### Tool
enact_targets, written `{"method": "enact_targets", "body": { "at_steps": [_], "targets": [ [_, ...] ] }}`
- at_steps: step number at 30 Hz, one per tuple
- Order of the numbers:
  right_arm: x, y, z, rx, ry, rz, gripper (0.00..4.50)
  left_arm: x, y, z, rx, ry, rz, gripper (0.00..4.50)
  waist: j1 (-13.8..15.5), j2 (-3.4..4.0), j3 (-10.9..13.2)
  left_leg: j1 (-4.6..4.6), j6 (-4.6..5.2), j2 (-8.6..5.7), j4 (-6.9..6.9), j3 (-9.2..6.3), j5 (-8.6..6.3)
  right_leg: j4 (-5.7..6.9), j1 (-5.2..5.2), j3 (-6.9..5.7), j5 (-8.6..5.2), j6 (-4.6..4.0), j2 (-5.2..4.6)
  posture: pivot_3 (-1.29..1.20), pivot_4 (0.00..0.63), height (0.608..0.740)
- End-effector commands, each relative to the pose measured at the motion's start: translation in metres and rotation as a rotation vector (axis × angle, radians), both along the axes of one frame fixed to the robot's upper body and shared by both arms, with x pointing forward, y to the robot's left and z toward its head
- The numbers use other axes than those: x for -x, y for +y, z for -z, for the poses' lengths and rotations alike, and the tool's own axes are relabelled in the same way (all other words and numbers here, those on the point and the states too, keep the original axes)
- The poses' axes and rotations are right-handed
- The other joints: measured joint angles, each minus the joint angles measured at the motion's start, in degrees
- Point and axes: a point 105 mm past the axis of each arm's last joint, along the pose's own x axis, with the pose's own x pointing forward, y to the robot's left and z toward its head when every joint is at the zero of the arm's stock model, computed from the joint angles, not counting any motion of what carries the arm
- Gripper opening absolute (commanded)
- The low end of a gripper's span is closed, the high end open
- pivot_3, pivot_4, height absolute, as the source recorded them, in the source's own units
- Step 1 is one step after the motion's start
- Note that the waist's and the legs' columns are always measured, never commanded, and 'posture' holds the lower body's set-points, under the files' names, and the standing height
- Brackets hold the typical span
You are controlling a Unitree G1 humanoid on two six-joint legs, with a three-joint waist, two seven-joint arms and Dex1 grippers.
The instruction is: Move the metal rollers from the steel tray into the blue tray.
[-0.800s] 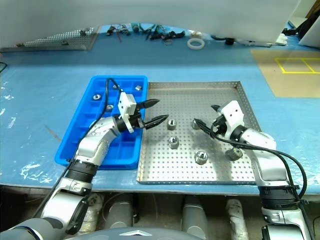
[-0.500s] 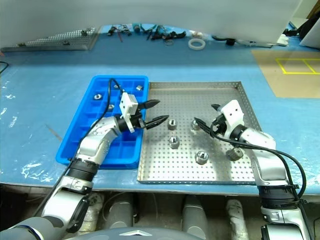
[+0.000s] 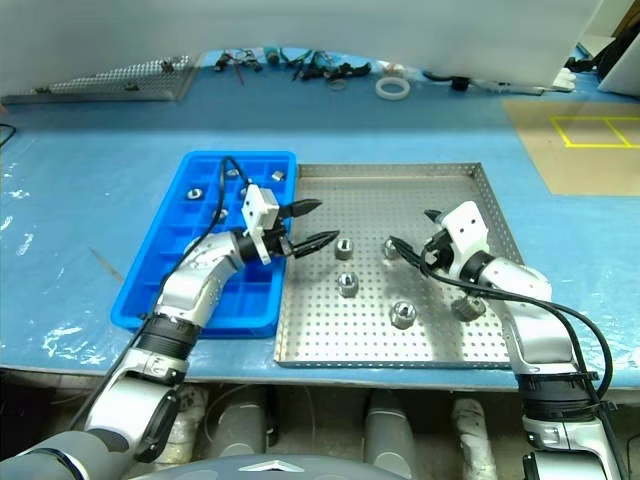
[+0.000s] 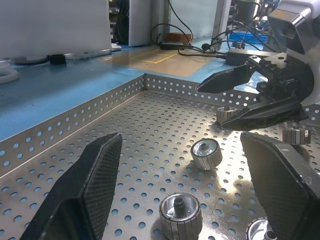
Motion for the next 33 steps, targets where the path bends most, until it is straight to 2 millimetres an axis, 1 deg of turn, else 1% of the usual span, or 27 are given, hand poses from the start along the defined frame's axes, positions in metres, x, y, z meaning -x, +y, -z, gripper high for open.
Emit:
{"method": "enact_targets", "body": {
  "at_steps": [1, 14, 16, 17, 21, 25, 27, 30, 33],
  "targets": [
    [0.003, 0.004, -0.01, 0.013, -0.043, -0.016, 4.5, 0.002, -0.005, -0.009, 0.001, -0.049, 0.024, 4.0, 0.0, 0.0, 0.0, 0.0, 0.0, 0.0, 0.0, 0.0, 0.0, 0.0, 0.0, 0.0, 0.0, 0.0, 0.0, -0.18, 0.15, 0.74],
    [0.004, 0.003, -0.008, 0.03, -0.039, -0.009, 4.5, 0.001, -0.01, -0.011, -0.001, -0.045, 0.044, 4.0, -0.1, 0.0, 0.0, 0.0, 0.0, 0.0, 0.0, 0.0, 0.0, 0.0, 0.0, 0.0, 0.0, 0.0, 0.0, -0.19, 0.15, 0.74],
    [0.004, 0.003, -0.008, 0.031, -0.04, -0.005, 4.5, -0.005, -0.016, -0.01, -0.021, 0.029, 0.058, 4.0, 0.0, 0.0, 0.0, 0.0, 0.0, 0.0, 0.01, 0.0, 0.0, 0.01, 0.0, 0.0, 0.0, 0.0, 0.0, -0.19, 0.15, 0.74],
    [0.004, 0.002, -0.008, 0.031, -0.041, -0.003, 4.5, -0.007, -0.019, -0.009, -0.058, 0.025, 0.07, 4.0, 0.0, 0.0, 0.0, 0.0, 0.0, 0.0, 0.03, 0.0, 0.0, 0.05, 0.0, 0.0, 0.0, 0.0, -0.01, -0.21, 0.15, 0.74],
    [0.007, 0.001, -0.006, 0.02, -0.035, 0.01, 4.5, -0.026, -0.03, -0.011, -0.136, 0.027, 0.062, 4.0, 0.0, 0.0, 0.0, 0.0, 0.0, -0.03, 0.1, 0.0, 0.0, 0.07, 0.01, 0.02, 0.0, 0.01, -0.04, -0.23, 0.15, 0.74],
    [0.01, 0.0, -0.004, 0.025, -0.034, 0.028, 4.5, -0.035, -0.045, -0.015, -0.203, 0.043, 0.104, 4.0, -0.2, 0.0, 0.0, -0.01, 0.01, -0.03, 0.08, 0.0, 0.0, 0.05, 0.0, 0.02, 0.0, 0.01, -0.04, -0.26, 0.15, 0.74],
    [0.012, -0.002, -0.003, 0.02, -0.035, 0.038, 4.5, -0.037, -0.047, -0.011, -0.261, 0.065, 0.137, 4.0, -0.3, 0.0, 0.0, -0.02, 0.01, -0.03, 0.06, 0.0, 0.0, 0.05, -0.02, 0.02, -0.01, 0.02, -0.03, -0.27, 0.15, 0.74],
    [0.015, -0.005, 0.0, 0.021, -0.028, 0.053, 4.5, -0.042, -0.044, -0.009, -0.326, 0.078, 0.15, 4.0, -0.4, 0.0, 0.0, -0.01, 0.01, -0.03, 0.05, 0.01, 0.0, 0.05, -0.03, 0.02, -0.02, 0.02, -0.03, -0.28, 0.15, 0.74],
    [0.016, -0.008, 0.001, 0.025, -0.031, 0.069, 4.5, -0.041, -0.041, -0.009, -0.372, 0.081, 0.198, 4.0, -0.5, 0.0, 0.0, -0.02, 0.01, -0.04, 0.06, 0.01, -0.01, 0.05, -0.02, 0.03, -0.02, 0.03, -0.04, -0.29, 0.15, 0.74]
  ]
}}
